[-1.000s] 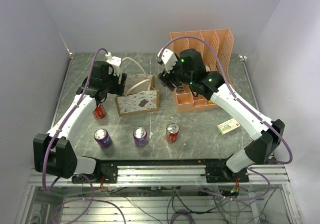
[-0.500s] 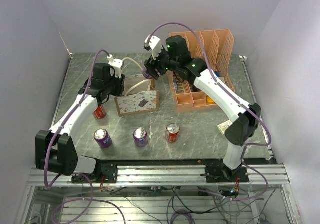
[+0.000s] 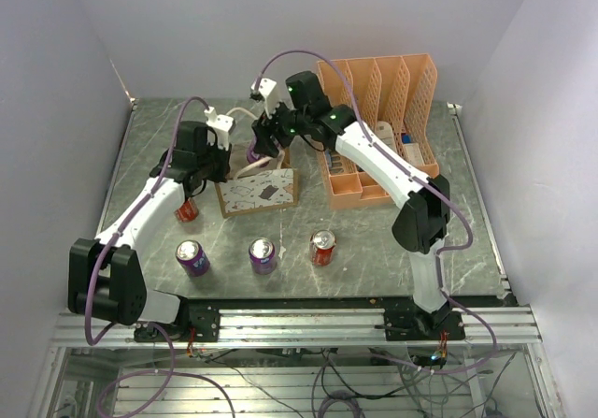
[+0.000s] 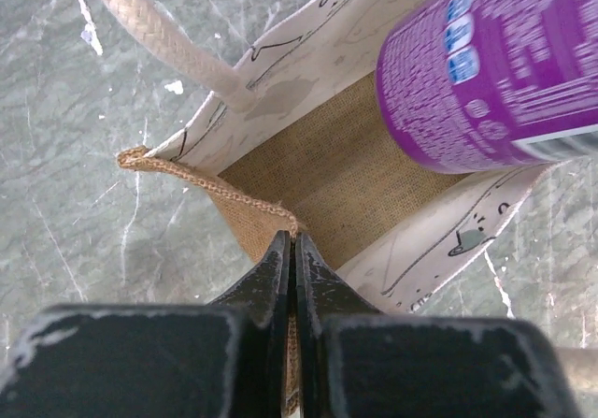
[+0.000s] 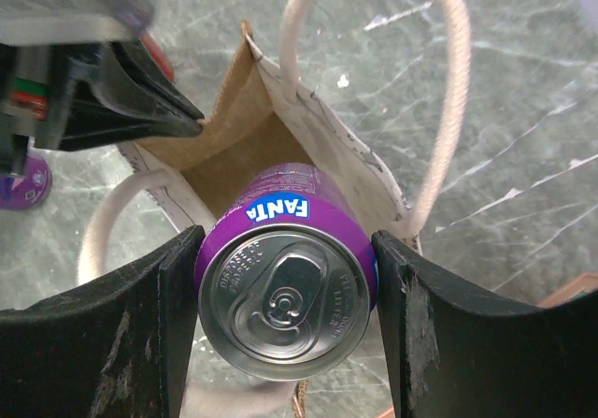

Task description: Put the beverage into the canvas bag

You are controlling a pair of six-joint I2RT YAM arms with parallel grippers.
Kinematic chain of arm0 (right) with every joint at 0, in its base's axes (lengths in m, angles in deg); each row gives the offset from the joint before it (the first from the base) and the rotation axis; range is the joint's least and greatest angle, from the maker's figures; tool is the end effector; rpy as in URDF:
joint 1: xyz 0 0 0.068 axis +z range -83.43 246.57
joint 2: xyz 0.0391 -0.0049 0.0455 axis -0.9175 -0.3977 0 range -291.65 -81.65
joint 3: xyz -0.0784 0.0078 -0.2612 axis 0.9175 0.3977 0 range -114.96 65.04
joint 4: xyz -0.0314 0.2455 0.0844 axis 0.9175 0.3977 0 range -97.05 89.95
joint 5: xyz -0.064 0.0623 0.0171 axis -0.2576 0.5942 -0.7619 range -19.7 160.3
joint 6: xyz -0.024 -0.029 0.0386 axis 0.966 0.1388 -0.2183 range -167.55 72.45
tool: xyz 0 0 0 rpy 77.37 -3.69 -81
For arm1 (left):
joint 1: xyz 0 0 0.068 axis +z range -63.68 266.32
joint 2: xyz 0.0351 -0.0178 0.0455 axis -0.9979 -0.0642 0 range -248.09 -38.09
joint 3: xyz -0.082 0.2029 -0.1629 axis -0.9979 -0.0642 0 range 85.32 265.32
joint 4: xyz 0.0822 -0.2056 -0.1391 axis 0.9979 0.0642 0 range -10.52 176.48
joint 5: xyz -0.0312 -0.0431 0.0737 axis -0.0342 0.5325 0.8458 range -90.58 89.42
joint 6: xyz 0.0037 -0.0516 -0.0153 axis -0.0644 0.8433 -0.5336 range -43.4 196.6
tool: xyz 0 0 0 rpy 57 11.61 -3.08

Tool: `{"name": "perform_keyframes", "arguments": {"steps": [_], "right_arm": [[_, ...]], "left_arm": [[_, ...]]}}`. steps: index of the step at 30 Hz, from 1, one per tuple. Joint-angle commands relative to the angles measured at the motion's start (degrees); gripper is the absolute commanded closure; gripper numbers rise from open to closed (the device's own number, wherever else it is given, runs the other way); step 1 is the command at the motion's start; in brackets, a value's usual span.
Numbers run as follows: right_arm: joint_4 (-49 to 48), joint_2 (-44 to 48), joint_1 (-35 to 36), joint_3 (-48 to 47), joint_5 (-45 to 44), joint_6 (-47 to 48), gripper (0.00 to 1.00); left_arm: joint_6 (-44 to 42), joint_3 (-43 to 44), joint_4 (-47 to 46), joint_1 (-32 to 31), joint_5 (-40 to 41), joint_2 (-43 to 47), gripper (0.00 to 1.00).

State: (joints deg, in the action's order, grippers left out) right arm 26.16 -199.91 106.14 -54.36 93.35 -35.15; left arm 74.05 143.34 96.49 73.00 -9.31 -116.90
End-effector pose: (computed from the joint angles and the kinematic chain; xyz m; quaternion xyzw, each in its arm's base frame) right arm 0.3606 0.3161 0.3542 -0.4626 0.7282 0.2814 0.4202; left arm 0.2959 -0.0756 0.2746 0.1568 0.8822 -0.1093 0.4303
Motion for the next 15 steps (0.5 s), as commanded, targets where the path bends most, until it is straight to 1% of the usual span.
{"name": "perform_keyframes", "arguments": {"steps": [1,6,11,15], "right_arm": [[-1.3,-1.4,0.0,-2.6,1.0,-1.4,0.84],[3.3,-3.7,-0.1,-3.4,-4.8,-3.1,0.88],[2.3,-0.8,0.0,1.0,-10.8,-3.1,0.89],[2.5,0.4,0.0,2.2,-16.4,-3.2,0.89]], "left_arm": [[-1.4,-0.8,-2.4,0.2,-1.6,1.5,0.93],[-2.2,-1.1,-2.8,0.2,-2.3,2.0,0.93],[-2.7,-1.2,-2.6,0.2,-3.6,1.8,0.93],[-3.9,-1.9,-2.7,0.2,-4.9,2.3,0.93]]}}
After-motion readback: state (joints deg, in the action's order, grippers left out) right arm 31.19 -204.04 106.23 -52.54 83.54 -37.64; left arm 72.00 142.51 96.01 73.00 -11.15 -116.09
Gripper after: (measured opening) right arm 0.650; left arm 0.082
